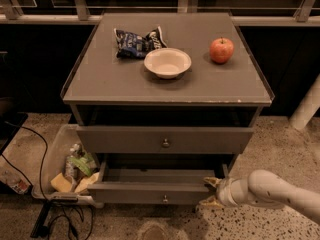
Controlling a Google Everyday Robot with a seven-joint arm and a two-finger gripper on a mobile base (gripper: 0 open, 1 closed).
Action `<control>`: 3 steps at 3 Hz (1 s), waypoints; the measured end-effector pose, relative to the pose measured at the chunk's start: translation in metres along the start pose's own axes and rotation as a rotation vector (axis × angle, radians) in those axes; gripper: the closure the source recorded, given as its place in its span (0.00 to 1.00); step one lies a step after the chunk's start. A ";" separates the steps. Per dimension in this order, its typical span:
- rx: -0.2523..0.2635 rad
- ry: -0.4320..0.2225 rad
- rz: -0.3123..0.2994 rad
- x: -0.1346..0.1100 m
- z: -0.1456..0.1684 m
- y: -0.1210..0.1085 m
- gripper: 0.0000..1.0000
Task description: Open middle drawer
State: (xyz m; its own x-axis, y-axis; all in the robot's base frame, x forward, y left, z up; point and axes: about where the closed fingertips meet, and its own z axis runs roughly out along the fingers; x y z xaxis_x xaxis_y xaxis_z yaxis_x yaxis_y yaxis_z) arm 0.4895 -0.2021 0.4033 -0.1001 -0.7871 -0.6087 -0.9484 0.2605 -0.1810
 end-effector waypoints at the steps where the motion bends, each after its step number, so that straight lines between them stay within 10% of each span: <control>1: -0.039 -0.039 -0.025 -0.004 -0.048 0.053 0.96; 3: -0.041 -0.041 -0.026 -0.003 -0.050 0.057 0.53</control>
Offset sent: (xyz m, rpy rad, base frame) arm -0.1151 -0.0166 0.0536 0.0626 -0.0028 0.0855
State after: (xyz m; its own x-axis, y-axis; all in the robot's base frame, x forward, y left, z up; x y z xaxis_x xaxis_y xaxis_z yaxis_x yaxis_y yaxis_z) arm 0.4208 -0.2129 0.4328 -0.0639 -0.7694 -0.6356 -0.9620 0.2169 -0.1659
